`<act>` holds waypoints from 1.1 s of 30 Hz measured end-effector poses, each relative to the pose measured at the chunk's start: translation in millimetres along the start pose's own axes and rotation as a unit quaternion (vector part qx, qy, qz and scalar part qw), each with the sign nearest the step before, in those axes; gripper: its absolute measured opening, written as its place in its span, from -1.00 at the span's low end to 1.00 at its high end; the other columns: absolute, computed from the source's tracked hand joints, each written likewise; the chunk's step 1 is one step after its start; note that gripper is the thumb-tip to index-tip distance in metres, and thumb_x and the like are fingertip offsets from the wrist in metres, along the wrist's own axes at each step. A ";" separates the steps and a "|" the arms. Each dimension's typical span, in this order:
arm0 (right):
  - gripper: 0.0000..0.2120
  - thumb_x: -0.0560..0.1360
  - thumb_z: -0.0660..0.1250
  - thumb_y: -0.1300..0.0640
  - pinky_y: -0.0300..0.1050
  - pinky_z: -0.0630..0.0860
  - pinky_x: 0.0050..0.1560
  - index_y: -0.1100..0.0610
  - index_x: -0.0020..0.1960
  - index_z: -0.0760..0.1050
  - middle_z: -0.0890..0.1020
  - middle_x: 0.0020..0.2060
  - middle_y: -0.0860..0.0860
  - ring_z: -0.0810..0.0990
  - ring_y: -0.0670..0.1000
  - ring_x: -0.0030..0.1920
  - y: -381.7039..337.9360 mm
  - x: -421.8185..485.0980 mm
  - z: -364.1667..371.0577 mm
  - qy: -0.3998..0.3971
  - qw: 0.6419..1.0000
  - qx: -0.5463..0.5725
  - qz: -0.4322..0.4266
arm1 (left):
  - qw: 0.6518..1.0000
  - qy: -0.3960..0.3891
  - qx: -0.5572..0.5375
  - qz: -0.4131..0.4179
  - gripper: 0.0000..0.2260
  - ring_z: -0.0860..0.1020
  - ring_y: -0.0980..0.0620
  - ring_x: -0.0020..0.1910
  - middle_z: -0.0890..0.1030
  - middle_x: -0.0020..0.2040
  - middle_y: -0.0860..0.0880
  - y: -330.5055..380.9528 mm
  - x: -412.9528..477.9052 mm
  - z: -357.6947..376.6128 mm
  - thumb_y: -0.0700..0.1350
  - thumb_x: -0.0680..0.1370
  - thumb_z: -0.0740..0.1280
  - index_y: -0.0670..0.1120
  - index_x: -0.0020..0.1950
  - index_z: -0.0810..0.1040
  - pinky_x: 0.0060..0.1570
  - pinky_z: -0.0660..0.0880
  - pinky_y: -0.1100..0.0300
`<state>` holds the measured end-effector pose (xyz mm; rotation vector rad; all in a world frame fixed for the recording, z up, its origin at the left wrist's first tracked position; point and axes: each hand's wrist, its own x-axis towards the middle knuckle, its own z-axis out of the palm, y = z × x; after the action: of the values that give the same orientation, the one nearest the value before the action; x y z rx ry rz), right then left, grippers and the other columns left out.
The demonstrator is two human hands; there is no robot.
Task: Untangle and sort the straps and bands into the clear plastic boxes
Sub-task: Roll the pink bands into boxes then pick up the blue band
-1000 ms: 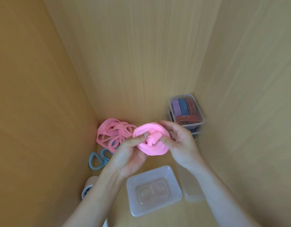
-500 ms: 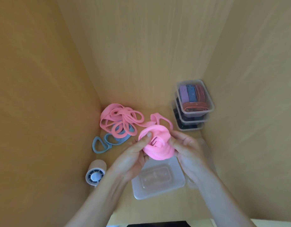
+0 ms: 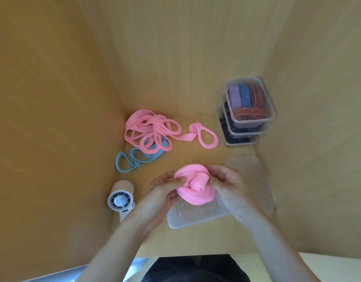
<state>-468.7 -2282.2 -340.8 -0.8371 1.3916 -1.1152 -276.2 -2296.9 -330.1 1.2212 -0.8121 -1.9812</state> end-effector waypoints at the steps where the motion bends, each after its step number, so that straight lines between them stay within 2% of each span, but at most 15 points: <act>1: -0.73 0.51 0.35 0.45 -0.26 0.59 -0.02 0.10 0.00 0.63 0.74 -0.11 -0.02 0.69 -0.10 -0.08 3.7 -1.2 -0.7 0.002 1.000 -0.001 0.012 | 0.998 0.021 0.054 0.006 -0.55 0.65 -0.07 0.13 0.68 0.16 -0.19 -0.4 -3.2 -2.1 -0.06 0.42 0.49 -0.15 0.27 0.55 0.17 0.54 0.07; 4: -0.72 0.53 0.30 0.47 -0.28 0.58 -0.04 0.14 0.03 0.63 0.74 -0.07 0.05 0.69 -0.04 -0.04 13.4 -5.0 -4.1 -0.012 0.999 -0.033 0.035 | 0.974 0.037 0.218 0.048 -0.66 0.64 0.10 0.04 0.71 0.07 0.00 -5.7 -14.3 -7.6 0.04 0.47 0.48 0.05 0.22 0.54 0.07 0.48 0.14; 6: -0.69 0.53 0.25 0.48 -0.25 0.57 0.00 0.15 0.06 0.64 0.74 -0.04 0.06 0.69 -0.02 0.00 19.7 -6.8 -5.8 -0.035 0.996 -0.075 0.034 | 0.951 0.056 0.291 0.092 -0.73 0.62 0.13 0.07 0.68 0.07 0.10 -12.9 -17.6 -10.0 0.00 0.53 0.47 0.11 0.19 0.51 0.04 0.46 0.19; 8: -0.64 0.51 0.21 0.49 -0.19 0.58 0.03 0.15 0.05 0.65 0.74 -0.05 0.05 0.69 -0.01 0.01 25.6 -8.4 -5.1 -0.039 0.993 -0.111 0.029 | 0.917 0.098 0.358 0.144 -0.71 0.56 0.17 0.14 0.61 0.13 0.21 -21.7 -21.1 -13.0 -0.06 0.54 0.46 0.15 0.20 0.49 0.04 0.45 0.24; 10: -0.63 0.49 0.20 0.49 -0.11 0.60 0.07 0.13 0.03 0.66 0.74 -0.06 0.02 0.70 0.01 0.01 29.4 -9.8 -3.4 -0.032 0.989 -0.144 0.026 | 0.876 0.122 0.422 0.197 -0.64 0.48 0.20 0.25 0.54 0.21 0.25 -28.5 -24.9 -19.0 -0.04 0.52 0.47 0.16 0.26 0.47 0.14 0.41 0.28; 13: -0.62 0.51 0.23 0.44 -0.09 0.60 0.08 0.02 -0.03 0.66 0.73 -0.09 -0.06 0.69 -0.06 -0.01 32.0 -11.3 -0.8 -0.026 0.981 -0.194 0.010 | 0.812 0.088 0.515 0.260 -0.51 0.34 0.20 0.41 0.43 0.36 0.23 -38.1 -27.2 -30.6 0.18 0.47 0.44 0.12 0.35 0.45 0.35 0.27 0.32; 16: -0.65 0.54 0.27 0.35 -0.14 0.58 0.10 -0.11 -0.04 0.62 0.70 -0.06 -0.14 0.66 -0.11 -0.01 29.6 -11.3 4.8 -0.023 0.967 -0.252 -0.013 | 0.807 0.054 0.531 0.252 -0.44 0.21 0.14 0.53 0.32 0.50 0.18 -48.2 -25.7 -34.7 0.26 0.44 0.41 0.18 0.41 0.43 0.44 0.22 0.16; 19: -0.67 0.53 0.31 0.31 -0.23 0.49 0.15 -0.07 0.08 0.65 0.61 0.04 -0.10 0.58 -0.10 0.04 29.5 -9.8 9.7 -0.003 0.940 -0.335 -0.059 | 0.799 0.054 0.548 0.242 -0.45 0.09 0.17 0.58 0.21 0.57 0.21 -54.9 -21.6 -34.0 0.28 0.45 0.36 0.26 0.43 0.39 0.47 0.15 0.15; 23: -0.67 0.54 0.26 0.27 -0.23 0.46 0.13 -0.04 0.16 0.64 0.58 0.07 -0.05 0.54 -0.06 0.07 21.6 -11.0 9.8 -0.017 0.921 -0.383 -0.064 | 0.781 0.064 0.576 0.233 -0.43 0.04 0.21 0.58 0.15 0.59 0.23 -58.6 -13.2 -30.7 0.31 0.45 0.31 0.26 0.45 0.35 0.47 0.11 0.19; 27: -0.65 0.55 0.23 0.19 -0.11 0.48 0.17 -0.06 0.27 0.55 0.57 0.18 -0.05 0.53 0.00 0.20 15.5 -12.9 8.7 -0.036 0.883 -0.467 -0.043 | 0.769 0.074 0.584 0.249 -0.43 0.14 0.13 0.57 0.25 0.56 0.12 -61.7 -6.3 -26.1 0.31 0.47 0.29 0.11 0.43 0.43 0.46 0.03 0.37; 29: -0.65 0.55 0.24 0.16 -0.06 0.48 0.21 -0.06 0.31 0.50 0.53 0.24 -0.07 0.51 0.00 0.24 11.4 -17.3 9.3 -0.027 0.877 -0.477 -0.049 | 0.773 0.076 0.577 0.254 -0.45 0.17 0.11 0.55 0.28 0.54 0.12 -62.5 -4.0 -25.1 0.30 0.47 0.29 0.10 0.40 0.45 0.45 0.11 0.28; 31: -0.64 0.54 0.25 0.14 -0.07 0.48 0.20 -0.14 0.29 0.50 0.51 0.24 -0.11 0.51 -0.04 0.23 7.9 -21.9 8.7 -0.037 0.878 -0.474 -0.057 | 0.777 0.073 0.571 0.255 -0.45 0.18 0.11 0.54 0.26 0.54 0.14 -62.9 -3.4 -24.5 0.29 0.46 0.32 0.12 0.39 0.44 0.43 0.21 0.16; 33: -0.64 0.51 0.30 0.11 -0.09 0.46 0.22 -0.12 0.28 0.53 0.52 0.25 -0.10 0.50 -0.03 0.27 4.9 -21.6 7.5 -0.063 0.870 -0.487 -0.043 | 0.776 0.065 0.577 0.248 -0.47 0.14 0.11 0.55 0.23 0.54 0.16 -63.2 -2.2 -23.8 0.23 0.47 0.39 0.17 0.41 0.43 0.45 0.25 0.08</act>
<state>-457.7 -2261.7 -338.2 -1.6568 1.8140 -0.3280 -267.2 -2262.0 -387.2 1.4742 -2.1652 -0.8302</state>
